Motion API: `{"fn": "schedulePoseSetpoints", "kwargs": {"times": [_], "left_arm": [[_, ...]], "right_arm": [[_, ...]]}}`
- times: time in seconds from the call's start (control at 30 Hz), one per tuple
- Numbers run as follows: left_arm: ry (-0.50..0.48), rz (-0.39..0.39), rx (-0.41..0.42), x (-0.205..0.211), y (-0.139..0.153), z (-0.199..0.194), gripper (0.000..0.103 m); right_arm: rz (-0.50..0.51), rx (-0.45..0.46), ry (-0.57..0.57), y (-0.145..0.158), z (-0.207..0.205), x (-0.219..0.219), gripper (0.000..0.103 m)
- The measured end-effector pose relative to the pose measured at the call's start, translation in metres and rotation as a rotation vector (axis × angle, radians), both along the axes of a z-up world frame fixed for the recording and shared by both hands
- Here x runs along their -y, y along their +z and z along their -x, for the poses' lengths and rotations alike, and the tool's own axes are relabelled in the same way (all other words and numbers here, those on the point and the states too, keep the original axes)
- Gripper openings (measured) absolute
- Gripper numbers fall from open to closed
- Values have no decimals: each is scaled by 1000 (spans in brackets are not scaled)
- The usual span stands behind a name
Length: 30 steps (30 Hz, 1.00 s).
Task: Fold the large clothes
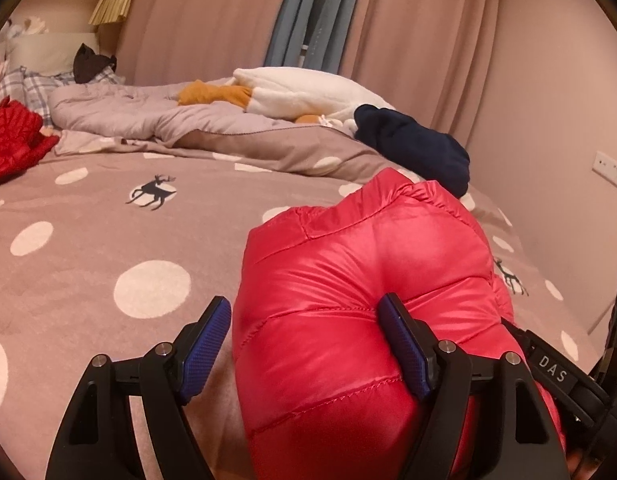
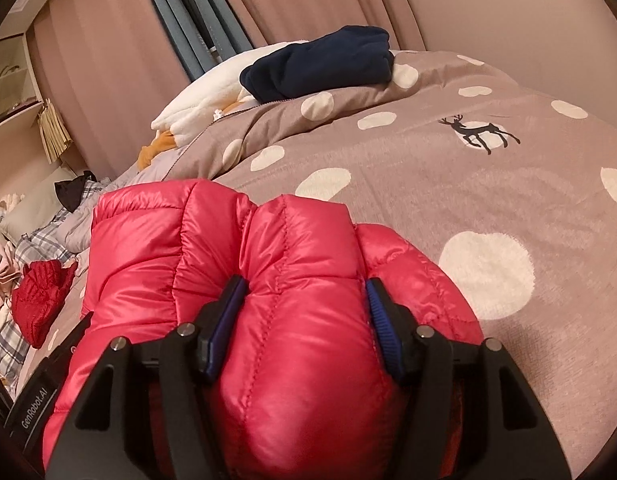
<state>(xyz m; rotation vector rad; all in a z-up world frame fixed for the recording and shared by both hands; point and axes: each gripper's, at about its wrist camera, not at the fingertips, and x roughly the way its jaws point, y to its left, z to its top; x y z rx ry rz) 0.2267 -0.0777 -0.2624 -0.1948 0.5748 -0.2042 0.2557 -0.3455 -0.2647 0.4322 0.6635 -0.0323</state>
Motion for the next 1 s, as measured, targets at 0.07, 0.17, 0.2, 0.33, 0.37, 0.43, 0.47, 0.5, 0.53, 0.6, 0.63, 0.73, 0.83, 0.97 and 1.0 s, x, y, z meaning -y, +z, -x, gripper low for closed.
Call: {"fn": "schedulePoseSetpoints", "kwargs": {"times": [0.07, 0.17, 0.2, 0.33, 0.37, 0.43, 0.47, 0.5, 0.53, 0.6, 0.63, 0.73, 0.83, 0.97, 1.0], "left_arm": [[-1, 1, 0, 0, 0, 0, 76], [0, -1, 0, 0, 0, 0, 76], [-1, -2, 0, 0, 0, 0, 76], [0, -3, -2, 0, 0, -1, 77], [1, -3, -2, 0, 0, -1, 77], [4, -4, -1, 0, 0, -1, 77], [4, -4, -1, 0, 0, 0, 78], [7, -5, -2, 0, 0, -1, 79], [12, -6, -5, 0, 1, -1, 79], [21, -4, -11, -3, 1, -1, 83], [19, 2, -14, -4, 1, -2, 83], [17, 62, -31, -18, 1, -1, 90], [29, 158, -68, -38, 2, 4, 94], [45, 240, -68, -70, 6, 21, 94], [65, 260, -52, -78, 6, 27, 94]], "right_arm": [[1, -1, 0, 0, 0, 0, 60], [1, 0, 0, 0, 0, 1, 60], [-1, 0, 0, 0, 0, 1, 60], [10, -3, -9, 0, 0, 0, 60], [14, -4, -10, 0, 0, -1, 60], [13, -7, -11, -1, -1, 1, 60], [12, -6, -11, -1, -1, 1, 60], [11, -6, -10, -1, -1, 1, 60], [8, -6, -10, -1, -1, 1, 61], [5, -7, -10, -1, -2, 2, 61], [8, -9, -10, -1, -2, 1, 62], [17, -14, -15, 1, -2, 1, 65], [7, -25, -22, 4, -1, 2, 73], [44, -47, -59, 21, 8, -3, 88], [40, -40, -61, 25, 13, -2, 90]]}}
